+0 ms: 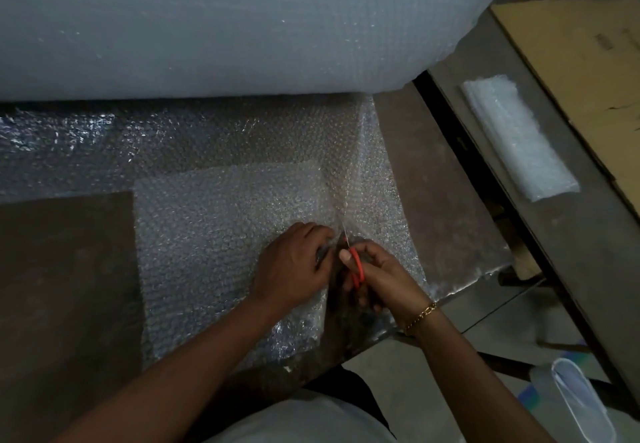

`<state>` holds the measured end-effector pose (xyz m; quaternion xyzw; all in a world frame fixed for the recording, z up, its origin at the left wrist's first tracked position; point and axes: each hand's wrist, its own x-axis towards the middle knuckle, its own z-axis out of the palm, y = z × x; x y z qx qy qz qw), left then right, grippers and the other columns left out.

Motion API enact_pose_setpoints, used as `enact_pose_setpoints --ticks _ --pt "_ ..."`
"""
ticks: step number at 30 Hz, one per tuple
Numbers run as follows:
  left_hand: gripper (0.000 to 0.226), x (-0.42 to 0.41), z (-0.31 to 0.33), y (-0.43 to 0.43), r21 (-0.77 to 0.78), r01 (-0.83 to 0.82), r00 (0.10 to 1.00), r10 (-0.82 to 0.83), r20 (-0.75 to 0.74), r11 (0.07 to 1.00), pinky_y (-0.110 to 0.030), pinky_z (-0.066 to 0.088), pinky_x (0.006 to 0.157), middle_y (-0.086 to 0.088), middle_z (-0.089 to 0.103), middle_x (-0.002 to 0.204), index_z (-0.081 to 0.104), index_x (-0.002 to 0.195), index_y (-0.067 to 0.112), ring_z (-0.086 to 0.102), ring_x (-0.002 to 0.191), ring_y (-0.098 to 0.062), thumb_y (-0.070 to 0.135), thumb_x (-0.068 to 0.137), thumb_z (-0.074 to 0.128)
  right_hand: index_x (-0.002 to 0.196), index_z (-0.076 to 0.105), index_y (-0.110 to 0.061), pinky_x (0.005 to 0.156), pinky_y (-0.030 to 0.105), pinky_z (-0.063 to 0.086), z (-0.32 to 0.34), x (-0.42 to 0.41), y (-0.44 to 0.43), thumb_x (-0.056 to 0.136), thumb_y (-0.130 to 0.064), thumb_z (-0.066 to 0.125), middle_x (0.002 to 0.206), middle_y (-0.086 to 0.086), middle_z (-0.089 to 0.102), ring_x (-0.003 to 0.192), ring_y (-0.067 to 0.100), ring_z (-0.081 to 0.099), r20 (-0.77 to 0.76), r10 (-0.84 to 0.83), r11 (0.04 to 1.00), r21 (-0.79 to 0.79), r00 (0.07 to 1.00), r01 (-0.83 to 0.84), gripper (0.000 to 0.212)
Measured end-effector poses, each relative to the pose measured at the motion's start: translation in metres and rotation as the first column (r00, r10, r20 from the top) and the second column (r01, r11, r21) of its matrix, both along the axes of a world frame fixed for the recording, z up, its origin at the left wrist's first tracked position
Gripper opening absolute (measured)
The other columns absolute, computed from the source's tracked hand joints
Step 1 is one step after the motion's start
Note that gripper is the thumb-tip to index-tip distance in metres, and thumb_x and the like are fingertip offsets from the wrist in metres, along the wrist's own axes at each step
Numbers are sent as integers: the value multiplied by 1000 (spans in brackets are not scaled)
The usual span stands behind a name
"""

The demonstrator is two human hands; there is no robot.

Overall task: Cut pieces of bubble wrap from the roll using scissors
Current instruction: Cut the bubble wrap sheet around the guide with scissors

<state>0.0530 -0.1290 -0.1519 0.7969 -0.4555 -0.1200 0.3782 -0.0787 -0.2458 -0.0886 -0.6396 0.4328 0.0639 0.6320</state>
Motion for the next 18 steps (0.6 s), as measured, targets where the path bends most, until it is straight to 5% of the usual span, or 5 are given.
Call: enact_pose_setpoints --ticks 9,18 --pt "25 0 -2 1 -62 -12 1000 11 -23 998 -34 54 78 7 69 104 70 110 20 61 97 -14 32 89 62 86 64 -28 40 19 32 -7 4 3 93 -51 63 68 9 60 44 18 44 34 50 999 -24 998 -49 24" --pt "32 0 -2 0 -18 -19 1000 18 -21 1000 -32 55 82 6 69 112 68 119 22 61 103 -14 32 88 66 96 61 -13 43 23 32 -13 4 4 93 -46 62 70 14 58 44 18 41 151 17 1000 4 988 -18 33"
